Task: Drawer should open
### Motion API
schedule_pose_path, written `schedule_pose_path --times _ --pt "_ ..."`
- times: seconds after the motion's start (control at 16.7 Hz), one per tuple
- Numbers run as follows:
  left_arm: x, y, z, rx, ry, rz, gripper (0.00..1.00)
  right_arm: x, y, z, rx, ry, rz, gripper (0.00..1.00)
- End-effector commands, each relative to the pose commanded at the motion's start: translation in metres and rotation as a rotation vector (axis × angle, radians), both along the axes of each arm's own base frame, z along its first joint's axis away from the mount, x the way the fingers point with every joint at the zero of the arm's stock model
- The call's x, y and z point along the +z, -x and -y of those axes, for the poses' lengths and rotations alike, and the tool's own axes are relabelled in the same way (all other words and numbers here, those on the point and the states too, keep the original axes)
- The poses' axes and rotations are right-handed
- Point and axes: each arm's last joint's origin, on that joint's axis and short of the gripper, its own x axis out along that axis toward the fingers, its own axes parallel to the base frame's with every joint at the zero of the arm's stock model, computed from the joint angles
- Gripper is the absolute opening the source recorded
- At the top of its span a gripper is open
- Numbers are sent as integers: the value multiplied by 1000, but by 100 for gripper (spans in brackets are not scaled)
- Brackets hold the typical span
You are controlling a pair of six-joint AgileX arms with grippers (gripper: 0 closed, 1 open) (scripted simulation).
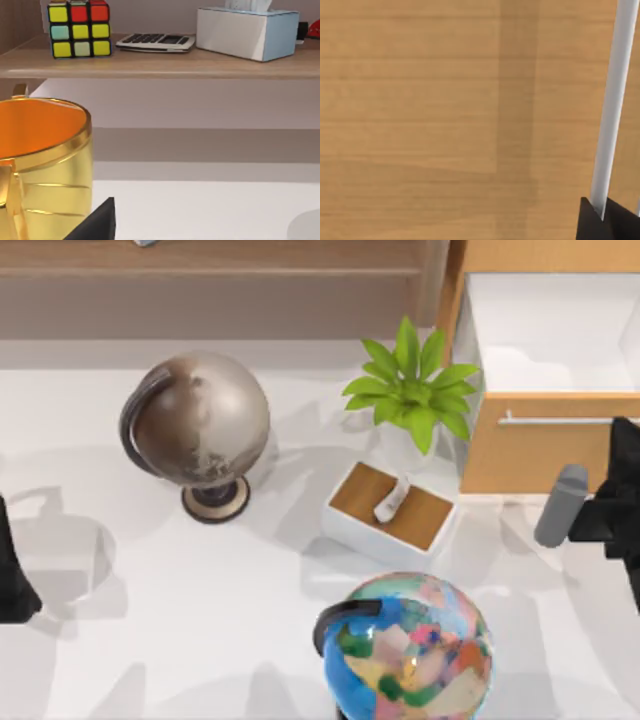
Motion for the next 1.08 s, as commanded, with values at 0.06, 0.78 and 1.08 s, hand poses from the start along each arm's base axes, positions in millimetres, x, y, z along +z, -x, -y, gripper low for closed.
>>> schedule_pose_path --times 0.06,0.78,1.08 --pt "0 0 0 0 0 0 100 0 0 0 0 0 0 0" --pt "0 0 0 0 0 0 100 0 0 0 0 0 0 90" --pt "0 0 0 0 0 0 100 0 0 0 0 0 0 100"
